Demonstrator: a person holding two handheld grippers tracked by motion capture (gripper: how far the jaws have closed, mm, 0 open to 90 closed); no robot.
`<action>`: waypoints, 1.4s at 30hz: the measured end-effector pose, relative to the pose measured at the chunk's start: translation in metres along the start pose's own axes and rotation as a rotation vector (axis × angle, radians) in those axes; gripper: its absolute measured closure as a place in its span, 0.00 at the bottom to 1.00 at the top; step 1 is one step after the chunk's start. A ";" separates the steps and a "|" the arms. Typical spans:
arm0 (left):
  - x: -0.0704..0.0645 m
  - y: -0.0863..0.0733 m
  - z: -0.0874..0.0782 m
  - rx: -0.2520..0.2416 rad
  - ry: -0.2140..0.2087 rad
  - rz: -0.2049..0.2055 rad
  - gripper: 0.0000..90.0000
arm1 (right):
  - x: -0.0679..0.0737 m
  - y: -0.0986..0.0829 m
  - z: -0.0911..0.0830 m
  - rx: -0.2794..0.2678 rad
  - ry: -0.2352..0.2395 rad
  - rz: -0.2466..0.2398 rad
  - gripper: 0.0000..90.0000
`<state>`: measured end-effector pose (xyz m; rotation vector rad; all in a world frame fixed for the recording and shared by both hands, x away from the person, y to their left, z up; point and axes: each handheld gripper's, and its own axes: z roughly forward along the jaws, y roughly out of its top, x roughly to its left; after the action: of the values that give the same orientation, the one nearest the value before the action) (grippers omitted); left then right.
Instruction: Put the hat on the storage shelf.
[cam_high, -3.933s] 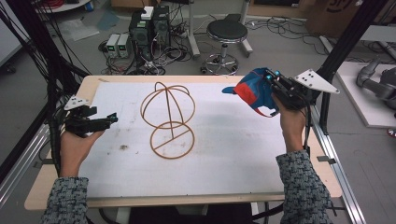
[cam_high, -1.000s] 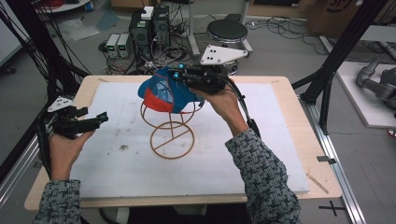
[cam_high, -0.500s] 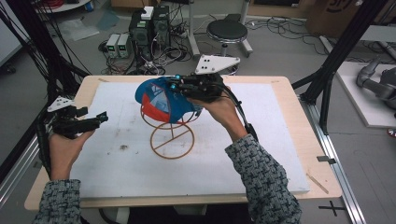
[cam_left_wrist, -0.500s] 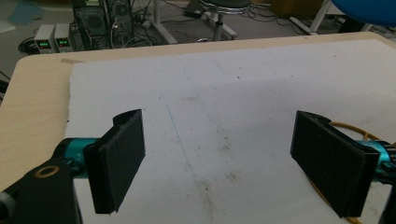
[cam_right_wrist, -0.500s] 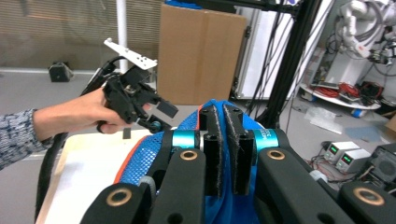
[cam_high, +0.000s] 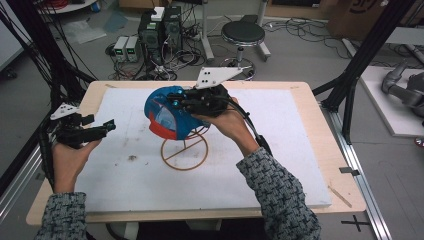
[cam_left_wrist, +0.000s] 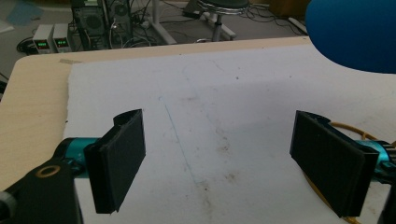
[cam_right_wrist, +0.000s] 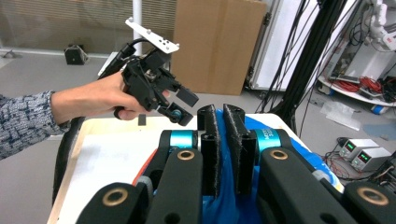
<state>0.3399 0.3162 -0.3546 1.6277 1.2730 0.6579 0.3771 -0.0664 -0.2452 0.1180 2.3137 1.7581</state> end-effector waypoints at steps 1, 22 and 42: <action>0.000 0.000 0.000 0.000 0.000 0.000 0.20 | 0.001 0.000 0.000 0.001 0.002 -0.001 0.95; 0.000 0.001 -0.001 0.000 -0.004 0.007 0.21 | 0.004 -0.001 0.003 0.029 -0.018 -0.019 0.76; -0.006 0.003 0.005 0.003 -0.015 0.013 0.21 | -0.024 -0.023 -0.046 -0.038 -0.186 0.068 0.58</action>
<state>0.3439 0.3090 -0.3536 1.6414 1.2538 0.6507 0.3914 -0.1211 -0.2523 0.3423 2.1672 1.7412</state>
